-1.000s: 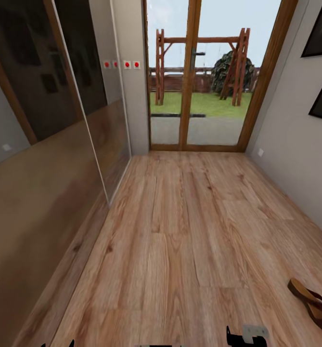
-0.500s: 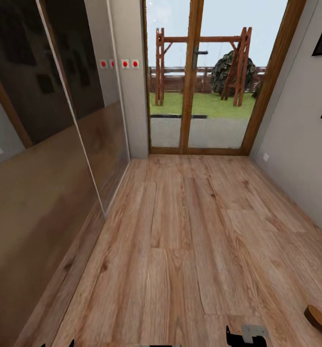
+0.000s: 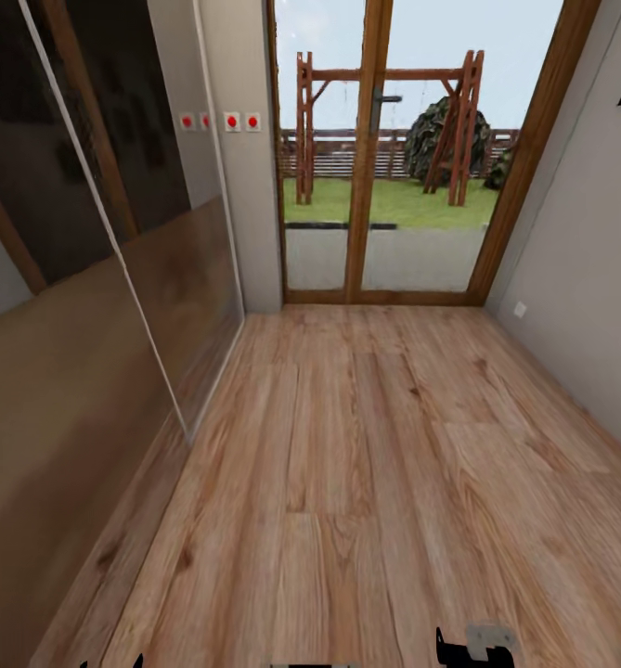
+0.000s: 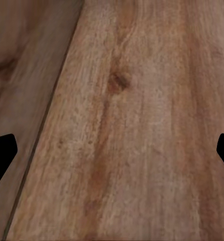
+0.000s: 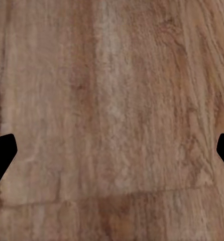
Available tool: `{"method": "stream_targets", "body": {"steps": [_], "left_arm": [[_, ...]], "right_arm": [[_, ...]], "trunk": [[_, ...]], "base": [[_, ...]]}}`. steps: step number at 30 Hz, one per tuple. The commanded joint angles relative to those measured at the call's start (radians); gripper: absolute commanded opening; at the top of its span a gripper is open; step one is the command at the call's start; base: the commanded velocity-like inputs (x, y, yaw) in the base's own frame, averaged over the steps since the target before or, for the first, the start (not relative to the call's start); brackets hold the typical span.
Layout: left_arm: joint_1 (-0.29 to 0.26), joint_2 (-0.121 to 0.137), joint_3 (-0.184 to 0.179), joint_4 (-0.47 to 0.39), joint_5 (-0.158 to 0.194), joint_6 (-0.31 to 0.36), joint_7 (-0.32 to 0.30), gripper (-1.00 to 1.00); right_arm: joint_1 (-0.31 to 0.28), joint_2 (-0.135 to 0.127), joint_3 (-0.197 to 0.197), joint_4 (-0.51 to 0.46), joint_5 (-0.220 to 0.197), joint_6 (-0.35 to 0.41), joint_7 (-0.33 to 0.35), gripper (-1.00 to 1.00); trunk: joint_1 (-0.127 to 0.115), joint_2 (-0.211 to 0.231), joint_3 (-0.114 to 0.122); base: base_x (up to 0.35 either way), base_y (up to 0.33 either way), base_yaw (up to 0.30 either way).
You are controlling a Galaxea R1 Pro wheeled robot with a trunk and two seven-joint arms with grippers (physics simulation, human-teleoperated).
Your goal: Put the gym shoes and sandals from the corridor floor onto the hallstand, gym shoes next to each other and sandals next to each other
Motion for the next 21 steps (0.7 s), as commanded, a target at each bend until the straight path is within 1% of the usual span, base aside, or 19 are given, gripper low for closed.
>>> {"method": "stream_targets", "body": {"steps": [1,5,9,13,21], "left_arm": [[0.0,0.0,0.002,0.001,0.009,0.0,-0.01,1.0],[0.0,0.0,0.002,0.001,0.01,0.0,-0.01,1.0],[0.0,0.0,0.002,0.001,0.01,0.0,-0.01,1.0],[-0.001,0.0,0.002,0.001,0.008,0.0,-0.01,1.0],[0.0,0.0,0.002,0.001,0.006,0.0,-0.01,1.0]], "right_arm": [[-0.001,0.0,0.009,0.001,-0.008,-0.003,-0.003,1.0],[0.0,0.0,0.009,0.001,-0.008,-0.003,-0.003,1.0],[0.0,0.0,0.009,0.001,-0.008,-0.003,-0.003,1.0],[0.0,0.0,0.009,0.001,-0.008,-0.003,-0.003,1.0],[0.0,0.0,0.009,0.001,-0.008,-0.003,-0.003,1.0]], "trunk": [[0.0,0.0,-0.001],[0.0,0.0,-0.001],[0.0,0.0,-0.001],[0.0,0.0,-0.001],[0.0,0.0,-0.001]], "base": [[0.337,0.0,-0.091],[0.337,0.0,-0.129],[0.337,0.0,-0.201],[0.337,0.011,-0.246],[0.337,0.07,-0.272]]}}
